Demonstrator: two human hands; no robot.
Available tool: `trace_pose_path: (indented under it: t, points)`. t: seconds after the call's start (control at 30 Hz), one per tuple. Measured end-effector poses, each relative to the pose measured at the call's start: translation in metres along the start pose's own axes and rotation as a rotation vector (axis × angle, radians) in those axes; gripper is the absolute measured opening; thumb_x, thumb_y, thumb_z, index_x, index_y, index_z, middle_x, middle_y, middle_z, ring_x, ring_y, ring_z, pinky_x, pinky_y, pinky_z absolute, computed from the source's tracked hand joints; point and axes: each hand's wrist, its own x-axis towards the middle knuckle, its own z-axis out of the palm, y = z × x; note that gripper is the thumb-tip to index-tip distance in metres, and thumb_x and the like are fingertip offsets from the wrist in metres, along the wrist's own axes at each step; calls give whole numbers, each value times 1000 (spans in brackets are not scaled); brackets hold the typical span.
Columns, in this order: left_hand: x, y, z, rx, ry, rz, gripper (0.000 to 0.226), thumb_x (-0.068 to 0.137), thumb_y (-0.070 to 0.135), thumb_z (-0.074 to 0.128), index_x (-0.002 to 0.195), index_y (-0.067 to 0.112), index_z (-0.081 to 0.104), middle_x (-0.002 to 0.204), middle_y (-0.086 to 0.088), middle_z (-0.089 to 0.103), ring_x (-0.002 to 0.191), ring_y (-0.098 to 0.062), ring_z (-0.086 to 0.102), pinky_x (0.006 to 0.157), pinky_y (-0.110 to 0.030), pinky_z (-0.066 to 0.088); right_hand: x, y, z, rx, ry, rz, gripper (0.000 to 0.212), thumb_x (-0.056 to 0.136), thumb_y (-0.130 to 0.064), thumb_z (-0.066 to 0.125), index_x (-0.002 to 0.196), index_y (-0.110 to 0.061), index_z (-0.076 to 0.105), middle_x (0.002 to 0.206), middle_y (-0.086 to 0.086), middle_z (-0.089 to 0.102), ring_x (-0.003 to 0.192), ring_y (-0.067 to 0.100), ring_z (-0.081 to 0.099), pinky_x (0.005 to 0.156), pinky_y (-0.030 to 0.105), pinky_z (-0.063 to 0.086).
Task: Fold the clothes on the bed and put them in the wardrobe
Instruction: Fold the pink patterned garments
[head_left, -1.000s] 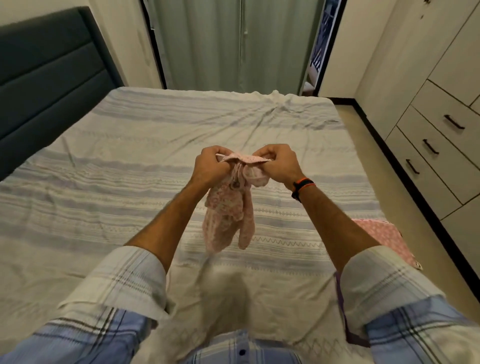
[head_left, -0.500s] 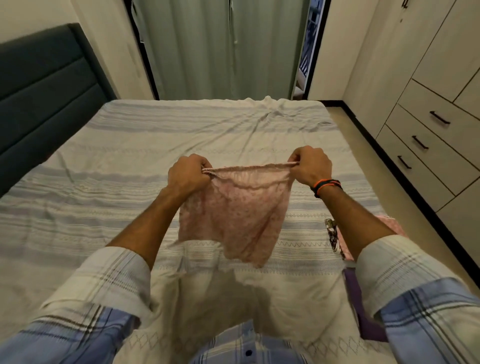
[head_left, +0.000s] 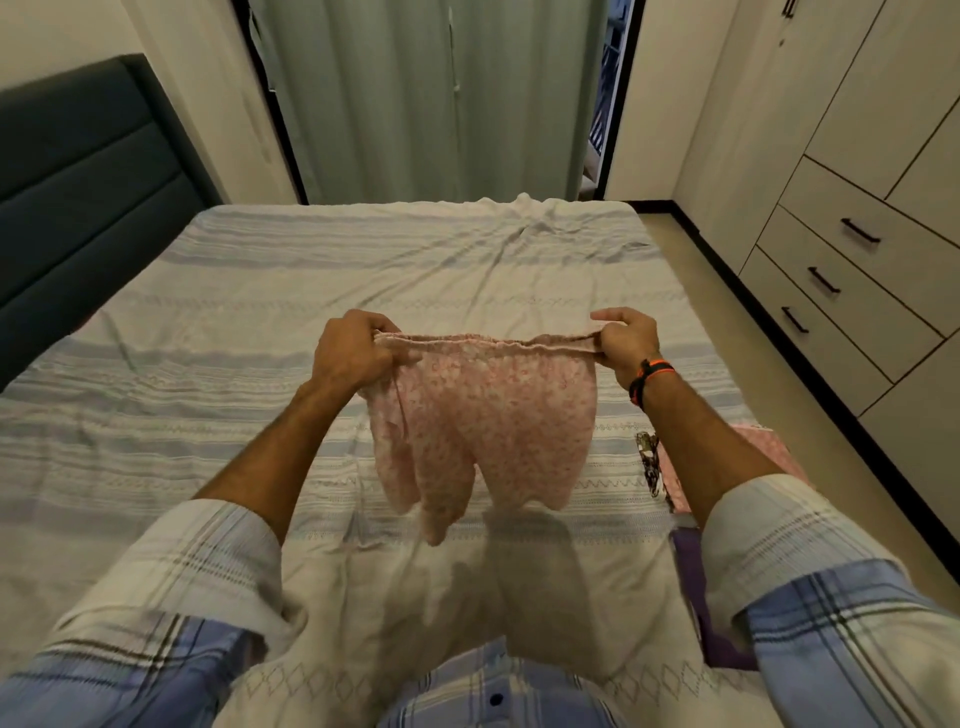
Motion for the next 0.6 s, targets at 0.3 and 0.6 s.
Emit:
trace_pose_path:
  t: [0.3,0.6]
  points:
    - [-1,-4,5,-196,67,-107,44,59,42,91,92,16,78,85,-2,74,79,-15,68,66,-26,51,7,10,-10,-90,-208,-200,46,66,16,71,111,4,70,108,16,71,107,31,66,90,41,57]
    - [-1,-13,9,-402,40,-235,38,48,38,96,74,22,73,78,-1,73,76,-20,72,70,-43,61,5,11,-2,-306,-10,-425,30,69,-30,89,88,-9,78,79,1,72,72,8,63,73,28,56]
